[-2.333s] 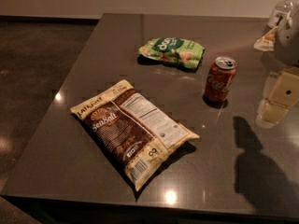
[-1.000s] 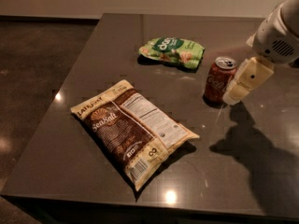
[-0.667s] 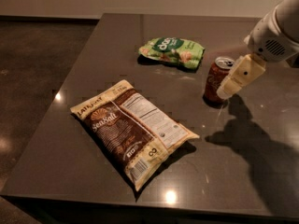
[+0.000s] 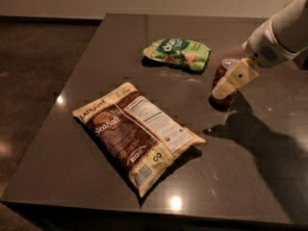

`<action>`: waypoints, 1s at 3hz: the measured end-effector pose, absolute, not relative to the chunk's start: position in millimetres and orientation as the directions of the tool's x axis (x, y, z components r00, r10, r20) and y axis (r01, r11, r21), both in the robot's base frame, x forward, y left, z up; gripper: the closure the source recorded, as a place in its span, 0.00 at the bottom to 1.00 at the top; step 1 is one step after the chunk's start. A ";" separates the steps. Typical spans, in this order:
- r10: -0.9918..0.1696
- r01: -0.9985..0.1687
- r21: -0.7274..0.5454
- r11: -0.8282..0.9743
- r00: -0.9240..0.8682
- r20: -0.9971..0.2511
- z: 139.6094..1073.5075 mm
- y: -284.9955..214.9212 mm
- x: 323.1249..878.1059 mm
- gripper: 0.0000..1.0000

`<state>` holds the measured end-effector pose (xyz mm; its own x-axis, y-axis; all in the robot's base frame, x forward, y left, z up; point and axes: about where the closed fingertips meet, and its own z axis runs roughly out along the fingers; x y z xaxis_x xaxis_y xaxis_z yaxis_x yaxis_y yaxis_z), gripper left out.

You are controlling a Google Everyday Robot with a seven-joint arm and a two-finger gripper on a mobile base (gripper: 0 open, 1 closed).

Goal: Knock coke can over

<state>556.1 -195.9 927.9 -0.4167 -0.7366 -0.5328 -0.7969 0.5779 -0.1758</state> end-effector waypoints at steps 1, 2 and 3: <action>-0.719 -0.800 -0.157 0.580 -0.412 -0.560 915.1 -193.3 562.2 0.03; -0.706 -0.797 -0.147 0.585 -0.412 -0.576 909.7 -194.6 566.9 0.26; -0.695 -0.794 -0.144 0.591 -0.410 -0.591 913.6 -196.9 569.0 0.50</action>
Offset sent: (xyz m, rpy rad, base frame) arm 0.0170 -0.0036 -0.0248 0.0828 -0.0083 -0.0068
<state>569.0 -196.9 913.6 -0.4099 -0.6947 -0.5910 -0.7937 0.5909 -0.1442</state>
